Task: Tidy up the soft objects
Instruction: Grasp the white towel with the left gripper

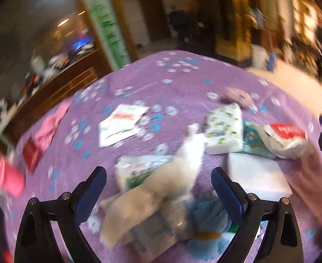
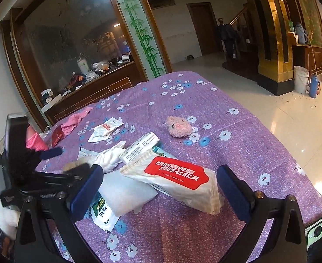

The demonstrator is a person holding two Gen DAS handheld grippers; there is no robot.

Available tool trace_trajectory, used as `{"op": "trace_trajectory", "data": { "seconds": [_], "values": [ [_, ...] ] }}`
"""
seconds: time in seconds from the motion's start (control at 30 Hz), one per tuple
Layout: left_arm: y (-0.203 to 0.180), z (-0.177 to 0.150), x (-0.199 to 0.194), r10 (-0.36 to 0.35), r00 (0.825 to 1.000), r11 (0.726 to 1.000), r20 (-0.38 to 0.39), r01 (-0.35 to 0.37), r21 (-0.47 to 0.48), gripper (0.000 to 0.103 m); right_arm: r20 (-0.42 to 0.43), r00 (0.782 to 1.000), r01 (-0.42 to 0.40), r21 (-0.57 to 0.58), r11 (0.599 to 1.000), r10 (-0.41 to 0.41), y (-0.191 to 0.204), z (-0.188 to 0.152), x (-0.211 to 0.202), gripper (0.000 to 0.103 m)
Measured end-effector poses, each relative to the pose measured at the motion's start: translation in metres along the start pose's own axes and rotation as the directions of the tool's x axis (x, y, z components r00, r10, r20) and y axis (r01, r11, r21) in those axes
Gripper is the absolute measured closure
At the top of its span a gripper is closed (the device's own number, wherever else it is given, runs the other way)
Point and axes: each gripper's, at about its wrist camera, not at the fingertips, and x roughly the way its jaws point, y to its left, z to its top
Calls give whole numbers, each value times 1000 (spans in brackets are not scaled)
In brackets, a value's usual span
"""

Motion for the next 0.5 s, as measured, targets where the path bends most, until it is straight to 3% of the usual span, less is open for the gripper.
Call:
{"op": "trace_trajectory", "data": {
  "seconds": [0.1,0.17,0.2,0.3,0.5],
  "values": [
    [-16,5,21,54,998,994,-42,-49,93,9,-7,1000,4,-13,1000,-4,2,-1,2,0],
    [-11,5,23,4,997,999,-71,-1,48,59,-6,1000,14,-18,1000,-14,2,-2,3,0],
    [-7,4,25,-25,994,1000,-111,27,15,59,-7,1000,17,-19,1000,-18,2,-2,3,0],
    [3,-4,9,-27,996,1000,-85,26,-17,59,-11,1000,22,-20,1000,-22,2,-2,5,0],
    [23,-25,-65,-75,997,986,34,79,-150,59,-8,999,37,-32,999,-38,4,-3,5,0]
  ]
}}
